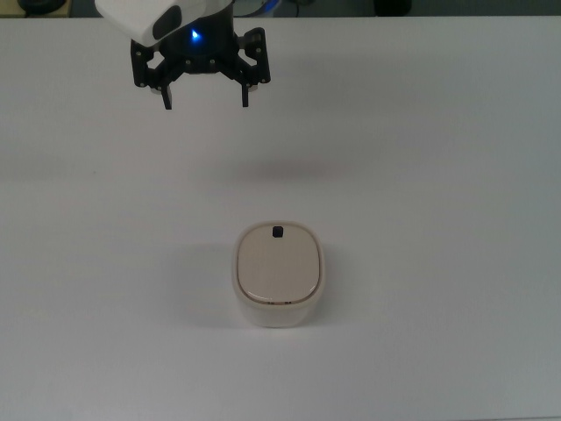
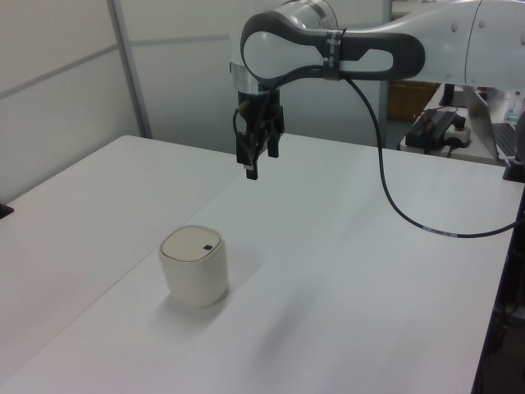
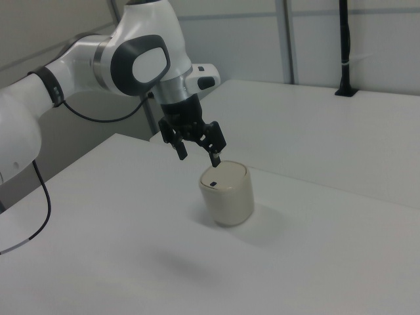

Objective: Open the trash can
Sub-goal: 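Lower the gripper onto the dark tab on the trash can lid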

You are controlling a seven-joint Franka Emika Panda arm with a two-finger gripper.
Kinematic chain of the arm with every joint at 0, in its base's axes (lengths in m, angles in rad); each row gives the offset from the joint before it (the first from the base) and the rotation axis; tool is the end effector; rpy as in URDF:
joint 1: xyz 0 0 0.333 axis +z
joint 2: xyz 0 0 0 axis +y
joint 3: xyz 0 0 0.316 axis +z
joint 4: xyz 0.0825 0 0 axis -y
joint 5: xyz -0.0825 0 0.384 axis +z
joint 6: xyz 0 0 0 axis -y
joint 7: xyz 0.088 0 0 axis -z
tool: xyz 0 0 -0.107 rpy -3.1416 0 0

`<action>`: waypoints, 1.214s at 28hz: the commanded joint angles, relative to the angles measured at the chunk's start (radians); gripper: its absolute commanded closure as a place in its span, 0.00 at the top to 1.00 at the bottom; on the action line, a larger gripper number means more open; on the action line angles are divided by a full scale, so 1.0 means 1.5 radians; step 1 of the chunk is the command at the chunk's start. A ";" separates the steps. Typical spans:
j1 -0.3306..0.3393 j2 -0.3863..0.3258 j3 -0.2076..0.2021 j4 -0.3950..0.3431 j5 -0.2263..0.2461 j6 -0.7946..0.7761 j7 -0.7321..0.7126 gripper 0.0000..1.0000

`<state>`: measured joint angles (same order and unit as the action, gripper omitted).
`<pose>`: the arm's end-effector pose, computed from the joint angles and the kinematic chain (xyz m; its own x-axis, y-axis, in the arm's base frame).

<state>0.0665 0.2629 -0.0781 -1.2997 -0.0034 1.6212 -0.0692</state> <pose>0.6390 -0.0006 0.6011 0.9964 0.0616 0.0575 0.0601 -0.9978 0.0277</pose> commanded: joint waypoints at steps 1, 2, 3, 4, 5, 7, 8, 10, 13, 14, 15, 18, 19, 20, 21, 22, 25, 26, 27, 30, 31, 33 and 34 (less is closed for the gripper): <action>0.006 0.001 -0.007 -0.016 0.000 0.016 0.012 1.00; 0.006 0.002 -0.007 -0.016 0.000 0.017 0.011 1.00; 0.006 0.004 -0.006 -0.016 0.001 0.018 0.006 1.00; 0.006 0.006 -0.007 -0.016 0.001 0.019 0.004 1.00; 0.006 0.008 -0.007 -0.016 0.001 0.023 0.005 1.00; 0.008 0.012 -0.006 -0.016 0.002 0.053 0.014 1.00; 0.010 0.015 -0.006 -0.017 0.004 0.061 0.014 1.00; 0.011 0.020 -0.006 -0.017 0.003 0.069 0.018 1.00; 0.012 0.036 -0.006 -0.014 0.003 0.075 0.047 0.96; 0.013 0.037 -0.006 -0.014 0.003 0.081 0.054 0.94; 0.015 0.037 -0.006 -0.015 0.002 0.089 0.059 0.92; 0.025 0.044 -0.006 -0.018 -0.002 0.111 0.065 0.83; 0.026 0.049 -0.006 -0.018 -0.001 0.113 0.065 0.71; 0.026 0.052 -0.006 -0.018 0.000 0.114 0.065 0.64; 0.026 0.055 -0.006 -0.018 0.000 0.115 0.065 0.57; 0.027 0.059 -0.006 -0.018 0.000 0.115 0.065 0.51; 0.034 0.067 -0.006 -0.017 -0.001 0.117 0.065 0.24; 0.037 0.068 -0.006 -0.017 -0.002 0.118 0.065 0.17; 0.040 0.070 -0.006 -0.018 -0.002 0.124 0.066 0.10; 0.045 0.075 -0.006 -0.018 -0.002 0.139 0.073 0.00; 0.046 0.079 -0.006 -0.018 -0.003 0.145 0.082 0.00; 0.048 0.087 -0.006 -0.018 -0.004 0.154 0.087 0.00; 0.052 0.091 -0.006 -0.018 -0.004 0.159 0.087 0.00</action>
<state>0.1207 0.3890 -0.0774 -1.3048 -0.0034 1.8088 0.0265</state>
